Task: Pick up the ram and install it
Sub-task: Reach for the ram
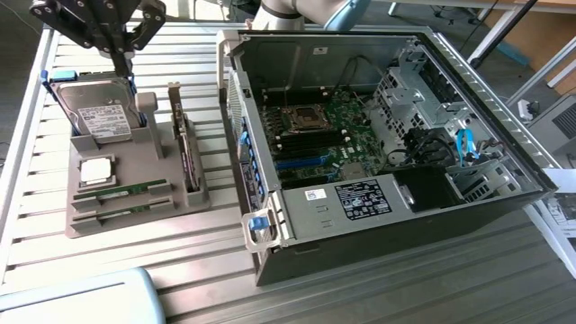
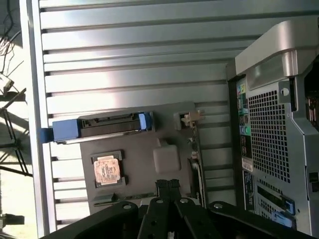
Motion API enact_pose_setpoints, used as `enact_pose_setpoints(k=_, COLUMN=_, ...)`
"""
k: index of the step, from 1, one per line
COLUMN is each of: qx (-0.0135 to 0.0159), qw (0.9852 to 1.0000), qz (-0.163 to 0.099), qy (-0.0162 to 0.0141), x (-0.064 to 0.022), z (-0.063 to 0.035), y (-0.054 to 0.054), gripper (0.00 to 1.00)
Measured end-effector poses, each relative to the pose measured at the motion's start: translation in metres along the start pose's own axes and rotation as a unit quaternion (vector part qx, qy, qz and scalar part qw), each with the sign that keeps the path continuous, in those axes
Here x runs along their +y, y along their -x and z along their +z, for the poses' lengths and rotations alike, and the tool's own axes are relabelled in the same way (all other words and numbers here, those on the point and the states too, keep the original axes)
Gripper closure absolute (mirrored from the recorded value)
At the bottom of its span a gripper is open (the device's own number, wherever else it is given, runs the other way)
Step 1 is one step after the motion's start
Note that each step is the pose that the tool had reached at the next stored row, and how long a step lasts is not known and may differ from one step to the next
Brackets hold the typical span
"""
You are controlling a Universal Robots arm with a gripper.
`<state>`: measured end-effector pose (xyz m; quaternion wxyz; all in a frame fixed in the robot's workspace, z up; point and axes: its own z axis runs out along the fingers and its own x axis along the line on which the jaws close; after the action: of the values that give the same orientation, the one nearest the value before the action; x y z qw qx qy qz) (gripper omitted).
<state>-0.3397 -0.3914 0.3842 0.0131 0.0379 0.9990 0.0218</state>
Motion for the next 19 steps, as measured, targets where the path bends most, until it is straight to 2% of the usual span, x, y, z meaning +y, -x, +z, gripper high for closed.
enact_pose_setpoints(k=2, qx=0.0, qw=1.0, qz=0.0, qy=0.0, x=-0.0006, z=0.0, y=-0.007, gripper=0.89)
enact_pose_setpoints(k=4, qx=0.0001, qw=1.0, qz=0.0, qy=-0.0001, x=-0.0012, z=-0.0001, y=-0.007, gripper=0.89)
enact_pose_setpoints(k=7, qx=-0.0001, qw=1.0, qz=0.0, qy=-0.0012, x=-0.0118, z=-0.0004, y=-0.006, gripper=0.89)
enact_pose_setpoints(k=14, qx=-0.0007, qw=1.0, qz=0.0, qy=-0.0095, x=-0.0372, z=-0.0015, y=-0.004, gripper=0.89)
enact_pose_setpoints(k=18, qx=-0.0012, qw=0.9999, qz=0.0, qy=-0.016, x=-0.0502, z=-0.0021, y=-0.004, gripper=0.89)
enact_pose_setpoints(k=19, qx=-0.0013, qw=0.9998, qz=-0.001, qy=-0.0185, x=-0.0549, z=-0.0023, y=-0.003, gripper=0.89)
